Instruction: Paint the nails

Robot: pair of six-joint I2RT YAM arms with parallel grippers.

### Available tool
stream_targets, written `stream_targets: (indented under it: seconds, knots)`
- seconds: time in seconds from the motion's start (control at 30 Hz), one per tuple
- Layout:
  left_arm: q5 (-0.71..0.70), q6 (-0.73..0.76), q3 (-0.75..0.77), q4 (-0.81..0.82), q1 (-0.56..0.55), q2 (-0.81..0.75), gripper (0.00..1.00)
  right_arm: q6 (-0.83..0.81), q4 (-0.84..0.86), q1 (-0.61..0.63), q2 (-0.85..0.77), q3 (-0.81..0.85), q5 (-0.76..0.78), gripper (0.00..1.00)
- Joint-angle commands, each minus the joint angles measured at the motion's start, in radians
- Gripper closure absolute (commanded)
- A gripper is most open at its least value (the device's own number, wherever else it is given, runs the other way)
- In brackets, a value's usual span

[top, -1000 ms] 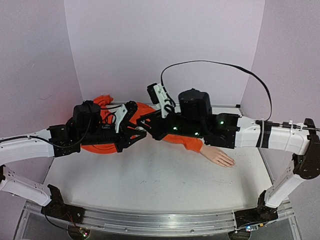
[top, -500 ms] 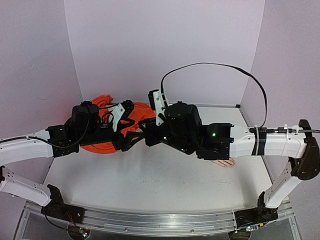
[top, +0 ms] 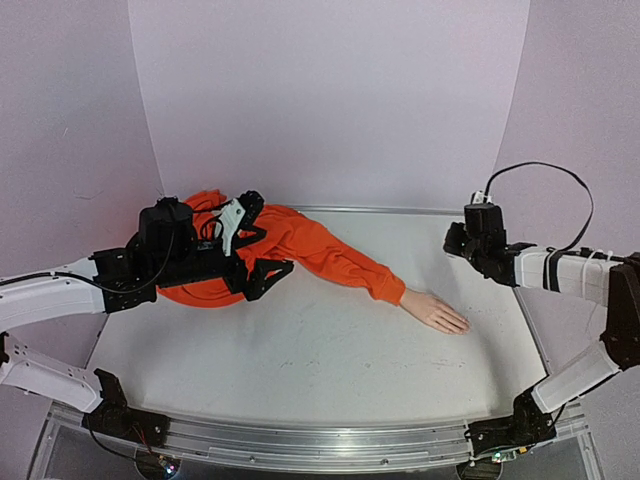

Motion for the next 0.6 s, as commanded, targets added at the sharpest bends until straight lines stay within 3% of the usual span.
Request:
stream_targets:
  seconds: [0.0, 0.2, 0.37, 0.47, 0.57]
  knots:
    - [-0.049, -0.003, 0.042, 0.055, 0.001, -0.039, 0.0, 0.022, 0.183, -0.156, 0.088, -0.025, -0.027, 1.0]
    - [-0.083, 0.003, 0.039, 0.051, 0.001, -0.054, 0.0, 0.066, 0.204, -0.235, 0.324, 0.037, -0.007, 1.0]
    - [-0.148, 0.007, 0.035, 0.051, 0.002, -0.059, 0.01, 0.117, 0.187, -0.237, 0.422, 0.077, 0.024, 0.99]
    - [-0.149, 0.006, 0.034, 0.051, 0.001, -0.064, 0.01, 0.135, 0.163, -0.238, 0.426, 0.082, 0.036, 0.93]
    - [-0.148, 0.004, 0.034, 0.05, 0.002, -0.066, 0.01, 0.123, 0.161, -0.238, 0.412, 0.078, 0.03, 0.79]
